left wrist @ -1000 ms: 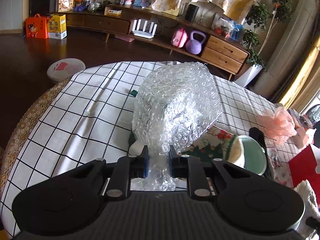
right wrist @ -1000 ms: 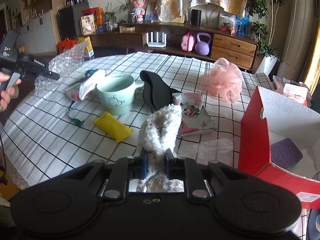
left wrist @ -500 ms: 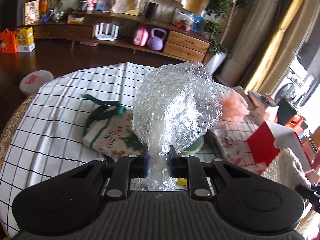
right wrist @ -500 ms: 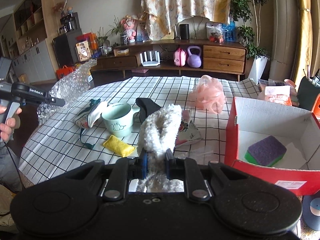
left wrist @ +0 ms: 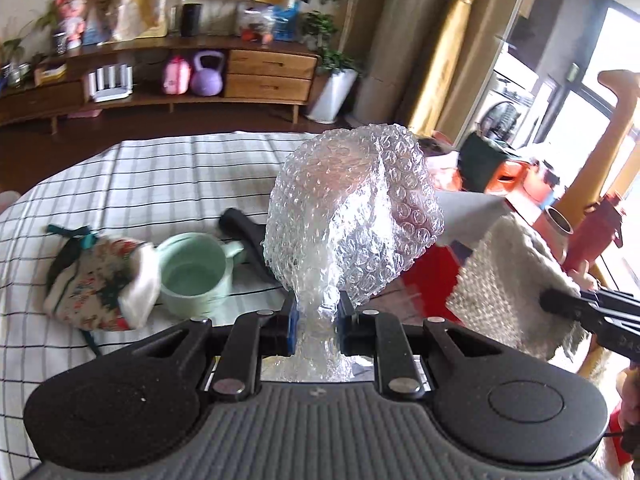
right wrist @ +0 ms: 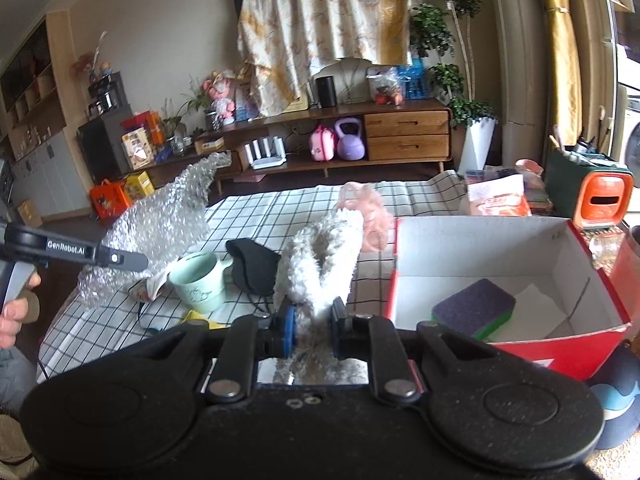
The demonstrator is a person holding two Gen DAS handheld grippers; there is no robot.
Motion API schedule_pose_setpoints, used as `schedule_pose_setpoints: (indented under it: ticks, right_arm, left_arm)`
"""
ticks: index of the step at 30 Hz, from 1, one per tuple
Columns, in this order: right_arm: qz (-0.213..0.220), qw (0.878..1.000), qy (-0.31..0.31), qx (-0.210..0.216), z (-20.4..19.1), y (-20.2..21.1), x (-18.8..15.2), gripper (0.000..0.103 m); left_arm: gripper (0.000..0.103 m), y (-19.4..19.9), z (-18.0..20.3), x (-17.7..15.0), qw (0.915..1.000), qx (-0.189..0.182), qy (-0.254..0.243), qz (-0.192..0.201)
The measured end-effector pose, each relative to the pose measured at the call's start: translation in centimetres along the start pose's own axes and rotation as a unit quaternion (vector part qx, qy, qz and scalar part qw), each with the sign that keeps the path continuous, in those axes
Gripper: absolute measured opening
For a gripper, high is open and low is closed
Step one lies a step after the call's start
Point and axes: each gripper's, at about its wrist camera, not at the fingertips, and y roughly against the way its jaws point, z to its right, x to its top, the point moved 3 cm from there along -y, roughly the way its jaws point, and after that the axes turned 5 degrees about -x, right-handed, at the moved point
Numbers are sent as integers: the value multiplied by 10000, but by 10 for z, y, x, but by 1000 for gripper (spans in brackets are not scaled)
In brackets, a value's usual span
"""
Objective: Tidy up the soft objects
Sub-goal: 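Carry the bubble wrap and fluffy cloth with both grippers over the red box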
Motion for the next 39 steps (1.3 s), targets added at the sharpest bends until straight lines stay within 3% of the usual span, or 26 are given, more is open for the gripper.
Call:
schedule_pose_setpoints:
  ticks: [13, 23, 30, 39]
  right_arm:
    - [149, 9985, -322, -418, 70, 18, 17, 17]
    - [240, 9935, -712, -855, 129, 13, 28, 17]
    - [215, 9880, -919, -1222, 169, -3, 28, 17]
    - [-31, 9819, -1112, -1532, 208, -40, 20, 17]
  left_arm:
    - [18, -64, 113, 21, 9950, -657, -651, -368]
    - [18, -108, 182, 44, 9899, -881, -1013, -449]
    - [18, -144, 206, 59, 9891, -1052, -845, -582]
    - [18, -212, 210, 67, 9904, -918, -555, -875]
